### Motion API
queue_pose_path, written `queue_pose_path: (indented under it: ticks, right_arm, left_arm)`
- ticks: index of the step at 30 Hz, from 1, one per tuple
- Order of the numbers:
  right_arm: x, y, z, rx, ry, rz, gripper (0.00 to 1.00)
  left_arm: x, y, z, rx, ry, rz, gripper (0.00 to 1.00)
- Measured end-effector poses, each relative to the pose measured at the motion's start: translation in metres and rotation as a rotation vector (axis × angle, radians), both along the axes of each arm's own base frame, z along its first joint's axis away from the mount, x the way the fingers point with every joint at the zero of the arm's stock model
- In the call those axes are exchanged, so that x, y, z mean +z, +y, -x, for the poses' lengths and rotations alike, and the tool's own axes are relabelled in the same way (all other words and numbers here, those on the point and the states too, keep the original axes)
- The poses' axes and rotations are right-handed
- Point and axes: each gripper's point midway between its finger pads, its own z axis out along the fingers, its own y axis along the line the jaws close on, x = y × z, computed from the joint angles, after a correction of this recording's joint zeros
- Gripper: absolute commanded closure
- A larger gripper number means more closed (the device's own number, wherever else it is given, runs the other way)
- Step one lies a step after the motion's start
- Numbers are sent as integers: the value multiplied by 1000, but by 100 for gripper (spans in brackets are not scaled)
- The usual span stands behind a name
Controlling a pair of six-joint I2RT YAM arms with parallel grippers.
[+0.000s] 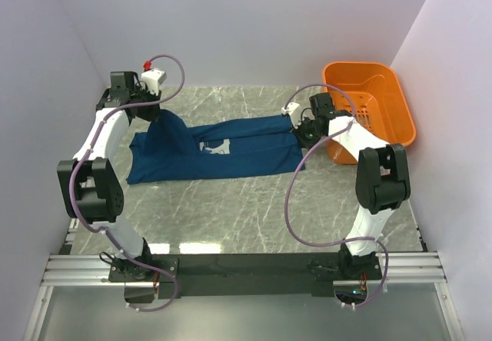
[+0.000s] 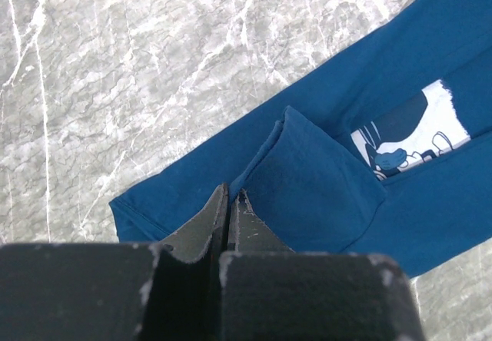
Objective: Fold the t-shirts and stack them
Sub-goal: Fold the tshirt
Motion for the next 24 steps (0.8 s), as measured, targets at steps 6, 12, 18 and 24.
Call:
queue_pose_path:
  ticks: [6,12,18,24]
  right_arm:
    - [1,1,-10,-26,-10,-6,100]
    - [2,1,-14,-39,-16,-6,100]
    - [0,0,-17,-54,-14,-1,100]
    - [-4,-1,-19,-65,-6,5,100]
  left_arm:
    - [-8,3,-3,5,15,-9,100]
    - [-19,4,-5,9,37,-11,100]
    - [-21,7,-7,18,39,-17,100]
    - [-21,8,-7,21,38,-17,100]
